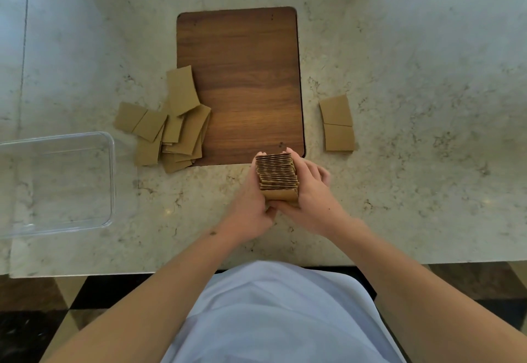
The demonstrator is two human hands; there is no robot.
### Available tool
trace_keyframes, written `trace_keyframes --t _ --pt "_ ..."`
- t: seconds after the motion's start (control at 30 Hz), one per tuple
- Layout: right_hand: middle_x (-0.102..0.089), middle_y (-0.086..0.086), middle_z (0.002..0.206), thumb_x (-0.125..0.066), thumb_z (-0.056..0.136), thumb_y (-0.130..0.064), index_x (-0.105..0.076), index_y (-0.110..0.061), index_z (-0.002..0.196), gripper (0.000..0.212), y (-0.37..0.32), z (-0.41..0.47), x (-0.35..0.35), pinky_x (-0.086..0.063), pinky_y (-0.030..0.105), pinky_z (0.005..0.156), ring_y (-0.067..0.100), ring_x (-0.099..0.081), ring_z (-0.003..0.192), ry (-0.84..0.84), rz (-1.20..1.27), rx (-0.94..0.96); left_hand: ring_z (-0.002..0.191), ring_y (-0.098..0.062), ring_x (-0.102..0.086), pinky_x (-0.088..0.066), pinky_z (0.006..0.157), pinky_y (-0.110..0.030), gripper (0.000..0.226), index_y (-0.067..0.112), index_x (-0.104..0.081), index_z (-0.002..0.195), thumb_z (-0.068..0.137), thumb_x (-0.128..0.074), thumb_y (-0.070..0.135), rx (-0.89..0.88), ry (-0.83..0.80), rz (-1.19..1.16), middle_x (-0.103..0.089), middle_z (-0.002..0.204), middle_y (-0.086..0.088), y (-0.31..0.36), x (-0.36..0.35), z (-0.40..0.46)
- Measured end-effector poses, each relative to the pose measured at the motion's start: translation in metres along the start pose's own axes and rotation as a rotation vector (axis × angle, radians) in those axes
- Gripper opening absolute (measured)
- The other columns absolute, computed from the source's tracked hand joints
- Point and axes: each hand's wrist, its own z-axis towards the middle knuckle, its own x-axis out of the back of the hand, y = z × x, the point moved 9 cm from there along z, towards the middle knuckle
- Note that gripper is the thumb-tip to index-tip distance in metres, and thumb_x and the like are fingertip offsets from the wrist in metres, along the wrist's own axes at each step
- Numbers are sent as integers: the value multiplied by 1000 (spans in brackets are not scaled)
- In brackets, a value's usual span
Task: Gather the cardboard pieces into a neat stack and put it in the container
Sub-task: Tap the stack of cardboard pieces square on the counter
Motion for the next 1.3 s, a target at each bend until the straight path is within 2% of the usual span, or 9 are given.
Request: trace_keyframes --t 0.17,0.4,0.57,0.63,0.7,0.83,0.9,1.07,1.3 --pt "-27 -44 136 -77 78 -54 -8 -55 154 103 4 1 -1 -16 27 108 -16 -17 133 22 7 -2 131 1 -49 -37 103 -9 88 37 -27 150 80 -67 1 -36 -20 -168 -44 135 38 9 3 1" --pt "-46 -14 136 -63 77 -60 -15 -35 156 96 -1 4 -1 -19 30 96 16 -36 128 -41 -21 -20 128 12 -45 -31 104 -5 61 21 -41 149 94 -66 22 -4 4 -229 -43 127 51 13 9 1" --pt "-52 -6 127 -82 78 -51 -29 -25 147 90 17 7 9 -46 43 102 21 -52 119 -227 248 -369 118 -3 -60 -47 100 -24 37 42 -50 123 91 -65 31 181 -77 -420 -62 127 14 30 7 20" --pt "-59 -2 127 -86 76 -49 -29 -25 140 89 27 8 31 -59 25 82 13 -62 110 -233 440 -510 101 -5 -70 -56 85 -23 30 35 -60 116 89 -72 35 301 -94 -485 -68 119 5 43 6 40" --pt "-62 -11 117 -88 73 -52 -32 -25 133 87 35 15 59 -54 11 59 3 -64 97 -184 524 -618 85 -11 -77 -61 72 -26 27 21 -70 114 91 -75 35 442 -110 -531 -76 108 -1 56 2 61" --pt "-74 -10 101 -81 78 -56 -65 -28 116 50 50 33 108 -50 15 51 4 -72 80 -98 430 -652 99 -27 -75 -59 97 -46 22 17 -75 98 97 -67 37 560 -129 -508 -79 104 -7 88 -16 99" --pt "-75 -2 103 -76 82 -56 -69 -27 110 41 57 41 120 -47 20 56 10 -71 81 -99 374 -663 109 -29 -69 -53 103 -46 36 13 -71 118 101 -59 42 557 -106 -410 -73 120 -10 98 -21 114" --pt "-56 15 141 -64 80 -63 -56 -12 139 78 73 57 127 -55 45 98 31 -62 116 -166 224 -741 118 -27 -60 -47 105 -40 51 14 -57 140 104 -45 49 590 -116 -316 -64 132 -7 103 -32 135" --pt "-26 21 160 -58 93 -52 -46 -22 150 65 85 63 125 -37 52 115 40 -37 142 -201 140 -726 143 -33 -37 -34 119 -48 68 11 -40 155 102 -47 54 690 -22 -228 -29 162 -11 98 -39 141"
